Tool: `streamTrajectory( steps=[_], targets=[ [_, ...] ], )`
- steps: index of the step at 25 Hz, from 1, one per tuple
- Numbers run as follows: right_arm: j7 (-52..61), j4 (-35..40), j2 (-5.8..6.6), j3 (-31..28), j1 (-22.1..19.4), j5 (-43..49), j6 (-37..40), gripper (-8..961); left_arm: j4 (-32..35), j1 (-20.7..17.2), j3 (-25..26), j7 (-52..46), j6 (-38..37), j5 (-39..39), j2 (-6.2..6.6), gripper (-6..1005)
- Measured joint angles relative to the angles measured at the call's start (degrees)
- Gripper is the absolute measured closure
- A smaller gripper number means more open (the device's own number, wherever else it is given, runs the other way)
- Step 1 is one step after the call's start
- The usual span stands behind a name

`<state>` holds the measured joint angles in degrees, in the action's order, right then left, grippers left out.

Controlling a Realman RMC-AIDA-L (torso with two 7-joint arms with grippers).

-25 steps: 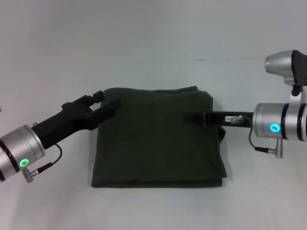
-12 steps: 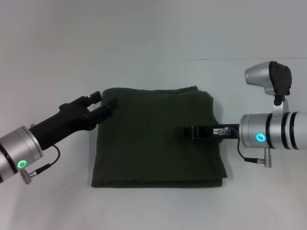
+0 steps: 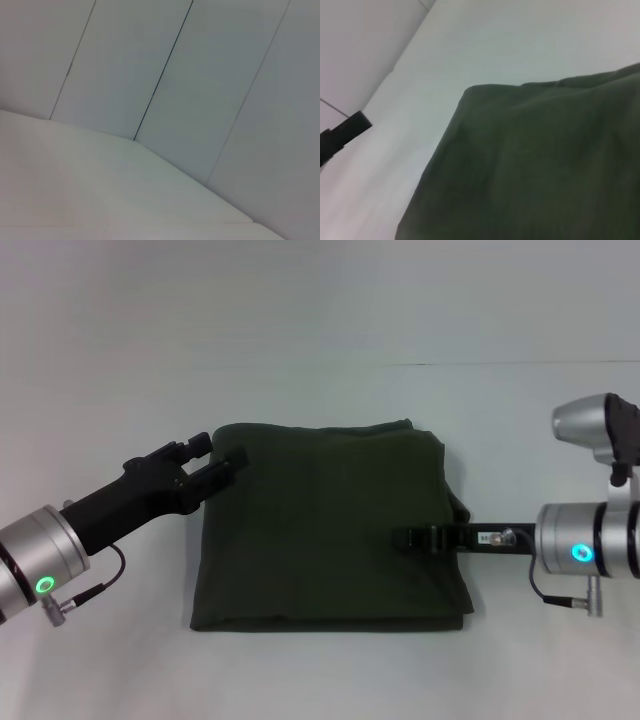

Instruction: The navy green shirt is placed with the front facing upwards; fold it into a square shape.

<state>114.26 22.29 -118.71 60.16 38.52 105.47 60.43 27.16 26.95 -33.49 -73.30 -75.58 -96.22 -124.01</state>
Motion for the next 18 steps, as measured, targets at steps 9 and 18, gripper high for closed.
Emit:
streamTrajectory(
  steps=[9, 18],
  targets=[
    [0.76, 1.28, 1.76, -0.05, -2.77, -0.01, 4.62, 908, 0.00, 0.03, -0.04, -0.23, -0.10, -0.01, 0.00, 325],
    [0.79, 4.29, 4.50, -5.82, -8.29, -0.45, 9.56, 903, 0.00, 0.99, 0.18, -0.49, 0.77, 0.03, 0.01, 327]
  ],
)
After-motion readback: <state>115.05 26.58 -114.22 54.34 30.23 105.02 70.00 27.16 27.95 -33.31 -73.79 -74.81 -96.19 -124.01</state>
